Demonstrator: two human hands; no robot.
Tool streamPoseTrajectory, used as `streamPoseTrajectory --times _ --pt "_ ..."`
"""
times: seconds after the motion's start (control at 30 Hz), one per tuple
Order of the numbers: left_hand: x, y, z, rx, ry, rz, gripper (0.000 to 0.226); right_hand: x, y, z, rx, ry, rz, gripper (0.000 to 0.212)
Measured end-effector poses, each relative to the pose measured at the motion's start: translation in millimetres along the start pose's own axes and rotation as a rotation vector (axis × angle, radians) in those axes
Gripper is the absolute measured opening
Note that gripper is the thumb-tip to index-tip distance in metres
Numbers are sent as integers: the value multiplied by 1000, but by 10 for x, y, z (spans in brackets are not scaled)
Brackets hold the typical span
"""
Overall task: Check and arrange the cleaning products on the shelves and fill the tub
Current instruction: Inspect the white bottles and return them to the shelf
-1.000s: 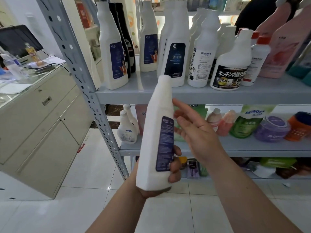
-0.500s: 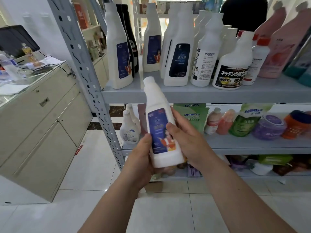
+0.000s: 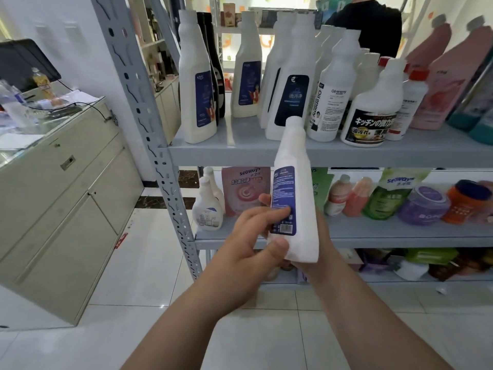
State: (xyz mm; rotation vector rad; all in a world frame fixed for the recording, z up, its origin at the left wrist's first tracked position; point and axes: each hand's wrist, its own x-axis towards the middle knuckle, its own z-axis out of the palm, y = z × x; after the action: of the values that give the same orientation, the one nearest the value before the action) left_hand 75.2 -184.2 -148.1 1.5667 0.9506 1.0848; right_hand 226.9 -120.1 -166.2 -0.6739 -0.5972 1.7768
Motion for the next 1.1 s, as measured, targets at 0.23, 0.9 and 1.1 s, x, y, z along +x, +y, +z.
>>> streamPoseTrajectory --times 0.23,0.9,1.1 --pt "-25 -44 -188 -75 169 -120 50 80 95 224 -205 83 -148 60" --pt "203 3 -780 -222 263 -145 30 136 -16 666 -599 -43 -363 57" --pt "785 161 -637 -94 225 -1 38 434 -454 706 -586 -16 -468 75"
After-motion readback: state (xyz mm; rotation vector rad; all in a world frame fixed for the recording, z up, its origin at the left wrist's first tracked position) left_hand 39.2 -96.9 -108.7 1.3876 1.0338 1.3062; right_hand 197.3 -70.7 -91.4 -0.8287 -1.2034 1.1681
